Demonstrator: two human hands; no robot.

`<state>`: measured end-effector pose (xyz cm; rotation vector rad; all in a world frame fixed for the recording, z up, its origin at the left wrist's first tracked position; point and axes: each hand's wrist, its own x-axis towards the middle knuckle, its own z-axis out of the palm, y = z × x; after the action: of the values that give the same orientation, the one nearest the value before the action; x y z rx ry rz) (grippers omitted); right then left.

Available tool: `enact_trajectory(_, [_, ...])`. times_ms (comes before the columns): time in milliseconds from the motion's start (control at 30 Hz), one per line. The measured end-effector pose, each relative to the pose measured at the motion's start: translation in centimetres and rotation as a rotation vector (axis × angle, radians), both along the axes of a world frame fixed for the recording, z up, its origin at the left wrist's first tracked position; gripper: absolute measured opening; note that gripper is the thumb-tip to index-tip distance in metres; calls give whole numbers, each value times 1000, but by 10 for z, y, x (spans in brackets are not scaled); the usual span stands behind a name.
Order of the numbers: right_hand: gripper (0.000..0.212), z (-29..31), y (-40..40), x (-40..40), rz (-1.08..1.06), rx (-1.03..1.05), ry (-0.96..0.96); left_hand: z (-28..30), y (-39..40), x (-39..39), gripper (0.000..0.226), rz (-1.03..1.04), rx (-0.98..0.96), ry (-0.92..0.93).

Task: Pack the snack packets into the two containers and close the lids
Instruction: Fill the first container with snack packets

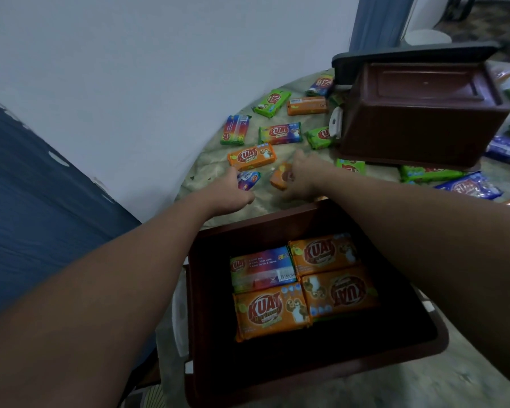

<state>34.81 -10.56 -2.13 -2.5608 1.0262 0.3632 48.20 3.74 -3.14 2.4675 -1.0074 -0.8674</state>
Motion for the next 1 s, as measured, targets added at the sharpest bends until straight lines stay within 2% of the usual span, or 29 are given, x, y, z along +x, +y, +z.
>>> enact_trajectory(67, [107, 4, 1, -2, -22, -33, -76, 5, 0, -1, 64, 2, 2, -16])
enact_trajectory(167, [101, 16, 1, -3, -26, -83, -179, 11, -1, -3, 68, 9, 19, -86])
enact_trajectory(300, [93, 34, 7, -12, -62, -68, -342, 28, -2, -12, 67, 27, -22, -191])
enact_trajectory(467, [96, 52, 20, -35, -71, -63, -462, 45, 2, -25, 74, -40, -125, -272])
enact_trajectory(633, [85, 61, 38, -63, -56, -78, -483, 65, 18, -59, 74, -123, -122, -361])
enact_trajectory(900, [94, 60, 72, -104, -45, -87, -464, 71, 49, -92, 77, -130, -139, -461])
enact_trajectory(1000, [93, 55, 82, -118, -7, -124, -437, 65, 63, -108, 83, -120, -119, -413])
